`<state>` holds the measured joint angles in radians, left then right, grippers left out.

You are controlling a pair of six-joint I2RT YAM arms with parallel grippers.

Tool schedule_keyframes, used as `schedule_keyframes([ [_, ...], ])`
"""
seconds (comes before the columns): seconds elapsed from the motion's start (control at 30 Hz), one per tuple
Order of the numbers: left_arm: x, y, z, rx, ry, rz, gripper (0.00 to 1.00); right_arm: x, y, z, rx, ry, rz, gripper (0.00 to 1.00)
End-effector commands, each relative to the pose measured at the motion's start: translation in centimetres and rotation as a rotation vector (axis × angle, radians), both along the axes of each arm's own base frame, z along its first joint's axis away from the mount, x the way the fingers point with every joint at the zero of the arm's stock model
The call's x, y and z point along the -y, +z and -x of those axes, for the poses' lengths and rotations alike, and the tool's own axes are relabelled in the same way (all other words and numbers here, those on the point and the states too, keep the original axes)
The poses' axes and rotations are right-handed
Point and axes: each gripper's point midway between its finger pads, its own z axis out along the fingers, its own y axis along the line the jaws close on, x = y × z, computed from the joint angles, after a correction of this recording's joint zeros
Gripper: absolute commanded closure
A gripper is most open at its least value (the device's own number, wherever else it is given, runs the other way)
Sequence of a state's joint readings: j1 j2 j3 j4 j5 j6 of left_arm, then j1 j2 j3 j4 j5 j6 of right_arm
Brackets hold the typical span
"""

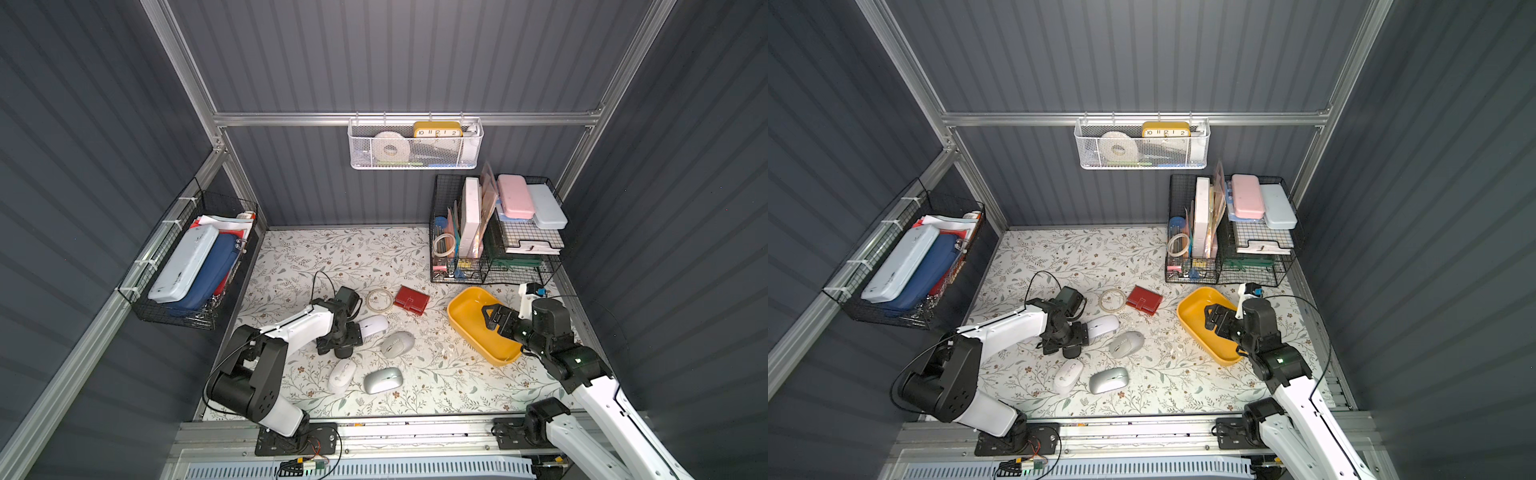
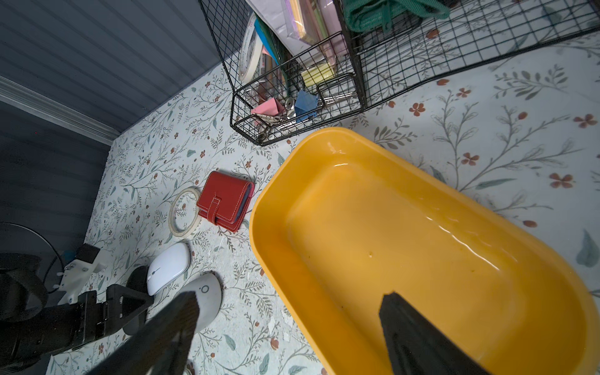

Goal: Put the mouse in the storage box
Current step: Pick up the mouse from the center of the board.

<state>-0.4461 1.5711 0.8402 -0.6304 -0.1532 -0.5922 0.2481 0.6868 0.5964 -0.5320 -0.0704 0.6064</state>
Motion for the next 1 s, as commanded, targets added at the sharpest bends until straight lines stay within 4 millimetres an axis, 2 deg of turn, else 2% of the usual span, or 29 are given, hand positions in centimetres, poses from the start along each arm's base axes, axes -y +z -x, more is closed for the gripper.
schedule_keyframes([
  [0.0, -0.1, -1.1, 0.1, -0.033, -0.005, -0.028, 0.16, 0.0, -0.2, -0.2, 0.01, -0.006, 0.002, 0.08],
  [0.27, 0.4, -1.8, 0.0, -0.056, -0.026, -0.016, 0.25, 0.1, -0.4, -0.2, 0.004, -0.008, 0.008, 0.07],
  [0.4, 0.4, -1.5, 0.0, -0.047, -0.027, -0.01, 0.35, 0.1, -1.0, -0.2, -0.011, -0.009, 0.011, 0.08],
  [0.57, 0.4, -1.2, 0.0, -0.038, -0.023, -0.006, 0.41, 0.0, -1.2, -0.3, -0.015, -0.01, 0.004, 0.08],
  [0.67, 0.5, -0.7, -0.2, -0.023, -0.029, 0.001, 0.49, 0.0, -1.3, -0.3, -0.014, -0.014, -0.002, 0.07],
  [0.73, 0.7, -0.1, -0.6, -0.005, -0.035, 0.008, 0.54, 0.0, -1.4, -0.3, -0.017, -0.013, 0.0, 0.08],
  [0.83, 1.4, 1.6, -1.3, 0.041, -0.05, 0.046, 0.55, 0.0, -1.4, -0.3, -0.024, -0.016, -0.006, 0.08],
  [0.97, 3.2, 5.4, -2.6, 0.15, -0.131, 0.144, 0.55, -0.4, -0.9, -0.3, -0.022, -0.007, -0.029, 0.08],
])
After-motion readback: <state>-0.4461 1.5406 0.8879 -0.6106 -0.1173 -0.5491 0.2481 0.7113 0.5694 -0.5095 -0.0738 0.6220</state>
